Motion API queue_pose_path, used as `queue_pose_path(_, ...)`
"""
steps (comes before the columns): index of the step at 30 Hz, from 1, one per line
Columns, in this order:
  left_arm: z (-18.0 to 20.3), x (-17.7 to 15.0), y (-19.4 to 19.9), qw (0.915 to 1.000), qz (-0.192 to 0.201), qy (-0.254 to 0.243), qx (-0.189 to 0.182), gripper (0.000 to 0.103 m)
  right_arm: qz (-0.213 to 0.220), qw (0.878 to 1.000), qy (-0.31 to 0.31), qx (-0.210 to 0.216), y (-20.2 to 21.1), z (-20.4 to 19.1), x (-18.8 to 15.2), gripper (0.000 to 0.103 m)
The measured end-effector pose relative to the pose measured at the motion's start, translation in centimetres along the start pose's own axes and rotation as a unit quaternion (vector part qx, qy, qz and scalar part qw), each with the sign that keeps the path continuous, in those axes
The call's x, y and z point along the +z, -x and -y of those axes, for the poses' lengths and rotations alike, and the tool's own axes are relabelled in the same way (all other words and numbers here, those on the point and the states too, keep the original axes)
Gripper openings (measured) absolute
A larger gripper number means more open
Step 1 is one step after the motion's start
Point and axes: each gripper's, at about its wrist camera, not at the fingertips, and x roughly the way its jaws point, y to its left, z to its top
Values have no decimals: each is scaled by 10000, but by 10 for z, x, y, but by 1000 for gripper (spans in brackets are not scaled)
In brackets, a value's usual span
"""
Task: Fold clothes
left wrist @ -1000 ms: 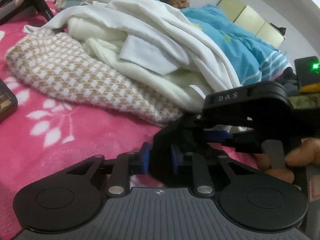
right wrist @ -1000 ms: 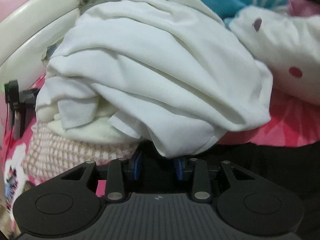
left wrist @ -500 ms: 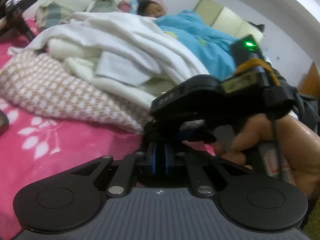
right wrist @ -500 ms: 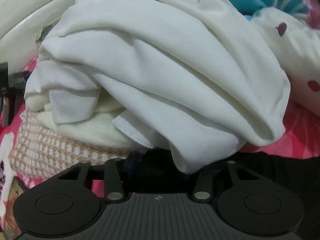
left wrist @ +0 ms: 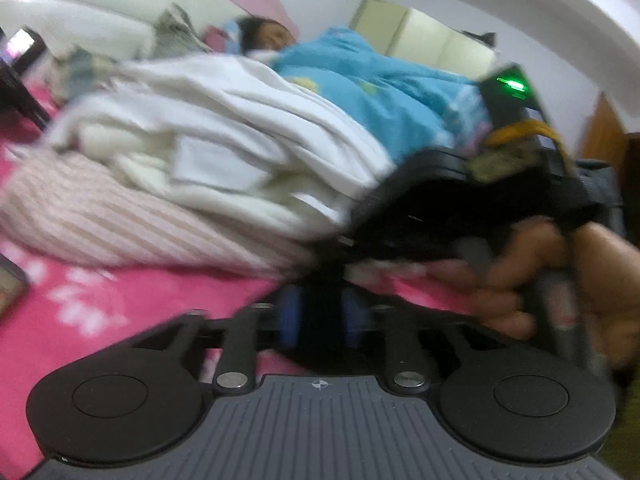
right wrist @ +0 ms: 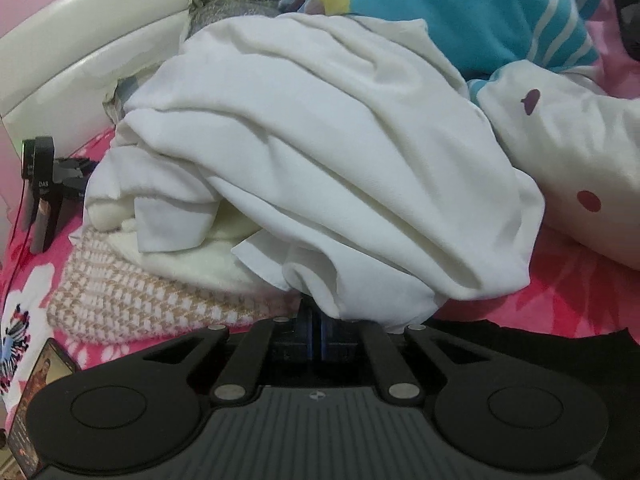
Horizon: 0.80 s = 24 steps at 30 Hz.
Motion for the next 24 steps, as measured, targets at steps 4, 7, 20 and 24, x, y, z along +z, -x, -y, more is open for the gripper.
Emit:
queue_pose_path(4, -18, 5, -13, 9985, -160, 383, 349, 63, -2, 10000, -1, 29, -3, -2, 3, 2)
queue_pose_path(7, -25, 6, -26, 9969, -452, 595, 260, 62, 19, 10000, 10, 52, -4, -5, 3, 2)
queue_pose_path(20, -1, 4, -18, 9985, -393, 176, -329, 4, 358, 9991, 203, 80, 10, -7, -4, 2)
queue_pose_path(24, 22, 2, -8, 9965, -354, 61, -755, 4, 583, 9977, 338, 63, 36, 1, -13, 2)
